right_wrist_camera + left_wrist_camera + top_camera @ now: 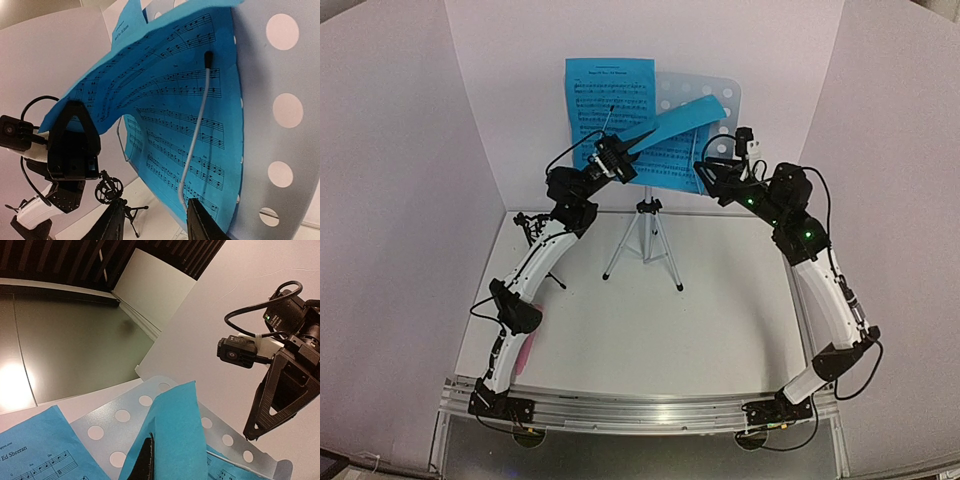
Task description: Set up the instrument practice props
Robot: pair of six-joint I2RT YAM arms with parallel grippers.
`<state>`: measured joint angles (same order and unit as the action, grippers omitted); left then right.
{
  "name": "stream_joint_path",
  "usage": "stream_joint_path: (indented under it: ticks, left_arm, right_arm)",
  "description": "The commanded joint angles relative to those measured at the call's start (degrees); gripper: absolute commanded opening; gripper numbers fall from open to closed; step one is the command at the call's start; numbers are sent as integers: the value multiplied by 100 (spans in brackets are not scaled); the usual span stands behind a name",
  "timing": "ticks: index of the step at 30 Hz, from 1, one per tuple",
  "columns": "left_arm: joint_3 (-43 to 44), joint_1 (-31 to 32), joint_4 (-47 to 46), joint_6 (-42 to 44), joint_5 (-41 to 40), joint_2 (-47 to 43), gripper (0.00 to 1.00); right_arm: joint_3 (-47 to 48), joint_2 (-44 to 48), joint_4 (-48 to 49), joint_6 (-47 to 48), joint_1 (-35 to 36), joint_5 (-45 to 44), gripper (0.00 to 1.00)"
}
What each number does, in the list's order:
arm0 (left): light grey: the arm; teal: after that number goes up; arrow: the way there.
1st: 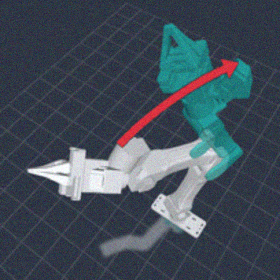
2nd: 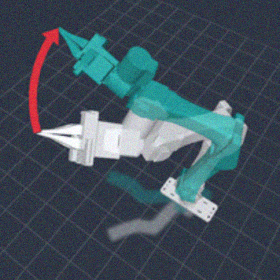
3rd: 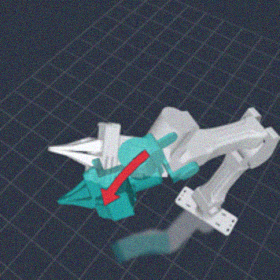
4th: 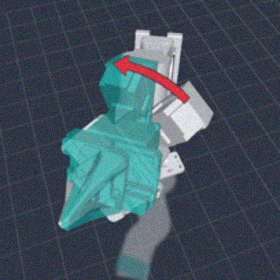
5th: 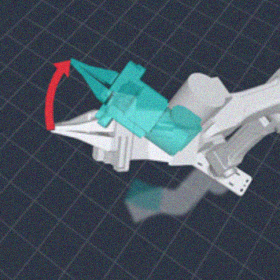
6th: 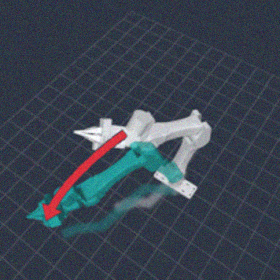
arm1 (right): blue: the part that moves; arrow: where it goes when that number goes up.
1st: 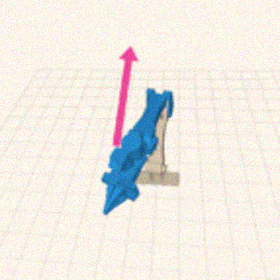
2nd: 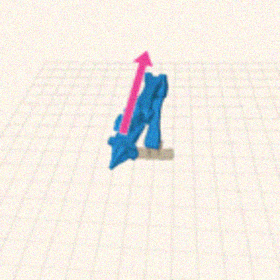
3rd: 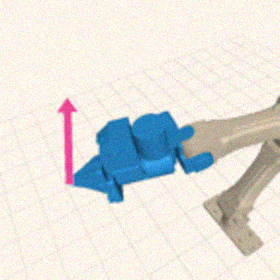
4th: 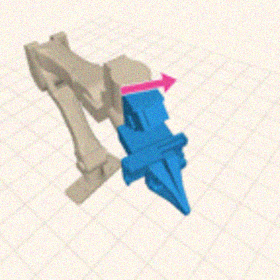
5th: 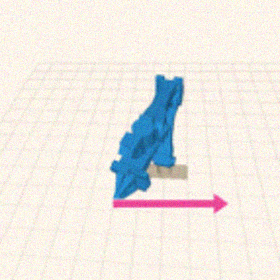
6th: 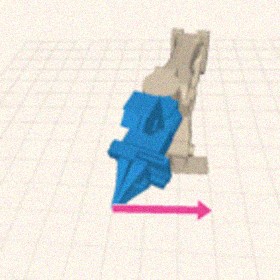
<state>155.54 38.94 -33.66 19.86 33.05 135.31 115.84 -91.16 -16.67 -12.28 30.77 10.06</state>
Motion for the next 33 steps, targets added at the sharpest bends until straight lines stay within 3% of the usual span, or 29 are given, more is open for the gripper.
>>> stream_joint_path:
  ticks: [1,7,9,13,21,27,33]
  left_arm:
    - [50,26,-292,-12,-144,-51,1]
    - [-474,26,-413,345,-295,-475,45]
    - [-696,18,-398,385,-352,-719,53]
    - [-1309,16,-156,635,-347,-1245,65]
    - [-1461,-39,398,597,-877,-1778,78]
    - [-2443,-62,1201,817,-697,-2516,99]
    - [-2979,-89,1770,896,-993,-2991,100]
  right_arm:
    - [201,-253,345,47,168,-575,42]
    - [250,-368,662,8,331,-790,43]
    - [258,-393,699,7,373,-864,43]
    - [220,-428,744,19,435,-1014,43]
    - [-25,-407,862,102,550,-1524,42]
    - [-234,-315,955,163,588,-1872,40]
    - [-361,-299,988,142,597,-1926,39]
